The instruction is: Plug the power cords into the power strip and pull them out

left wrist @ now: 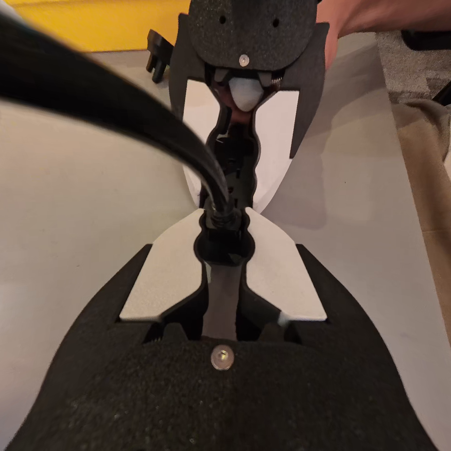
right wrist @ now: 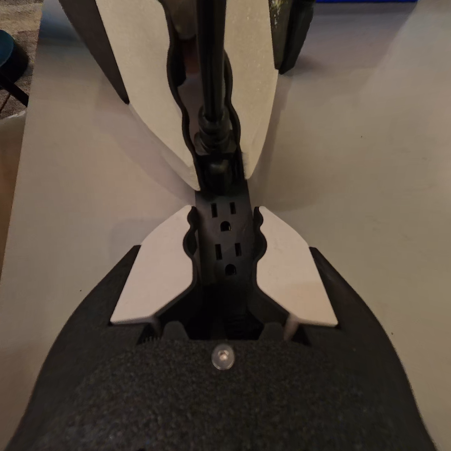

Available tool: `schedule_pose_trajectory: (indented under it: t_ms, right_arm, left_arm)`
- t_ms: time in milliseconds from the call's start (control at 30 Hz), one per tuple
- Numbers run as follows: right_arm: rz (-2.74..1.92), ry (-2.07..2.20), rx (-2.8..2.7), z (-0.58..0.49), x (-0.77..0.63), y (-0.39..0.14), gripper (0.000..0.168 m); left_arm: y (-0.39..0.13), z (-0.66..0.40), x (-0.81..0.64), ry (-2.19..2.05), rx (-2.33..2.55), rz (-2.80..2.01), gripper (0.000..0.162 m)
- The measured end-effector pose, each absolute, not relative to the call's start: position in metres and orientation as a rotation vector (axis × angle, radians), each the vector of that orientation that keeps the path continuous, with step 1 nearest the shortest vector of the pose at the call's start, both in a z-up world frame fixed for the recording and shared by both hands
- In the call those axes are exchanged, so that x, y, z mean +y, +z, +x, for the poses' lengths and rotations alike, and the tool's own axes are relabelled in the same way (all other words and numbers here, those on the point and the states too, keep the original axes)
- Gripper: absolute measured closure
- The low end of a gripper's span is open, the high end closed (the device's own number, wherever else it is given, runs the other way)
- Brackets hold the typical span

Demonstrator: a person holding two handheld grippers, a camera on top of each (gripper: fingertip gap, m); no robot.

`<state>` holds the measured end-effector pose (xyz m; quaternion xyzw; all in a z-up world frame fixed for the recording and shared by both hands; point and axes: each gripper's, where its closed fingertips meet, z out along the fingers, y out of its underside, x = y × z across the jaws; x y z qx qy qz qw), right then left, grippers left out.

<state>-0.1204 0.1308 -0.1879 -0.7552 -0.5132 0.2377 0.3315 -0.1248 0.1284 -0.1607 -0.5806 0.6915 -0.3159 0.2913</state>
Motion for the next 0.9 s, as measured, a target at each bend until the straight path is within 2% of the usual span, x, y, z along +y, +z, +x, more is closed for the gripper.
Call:
schedule_pose_trajectory:
  t_ms: [167,333,533,667,900]
  right_arm:
    - [-1.958,0.617,-1.363,-0.1239,0.1291,-0.1883,0.122]
    - [-1.972,0.592,-1.345,-0.1193,0.1305,-0.1882,0.123]
    - [-1.963,0.605,-1.362,-0.1224,0.1281,-0.1887,0.122]
    - [-1.977,0.596,-1.347,-0.12,0.1297,-0.1886,0.123]
    - [-1.96,0.61,-1.369,-0.1244,0.128,-0.189,0.122]
  left_arm:
    - [-0.1602,-0.1313,0.1276,-0.932,1.811,-1.511,0.137]
    - [-0.1611,-0.1243,0.1285,-0.752,1.915,-1.535,0.138]
    - [-0.1603,-0.1301,0.127,-0.909,1.857,-1.492,0.137]
    - [-0.1609,-0.1252,0.1282,-0.726,1.949,-1.509,0.138]
    - [-0.1586,-0.1328,0.1272,-0.954,1.84,-1.48,0.138]
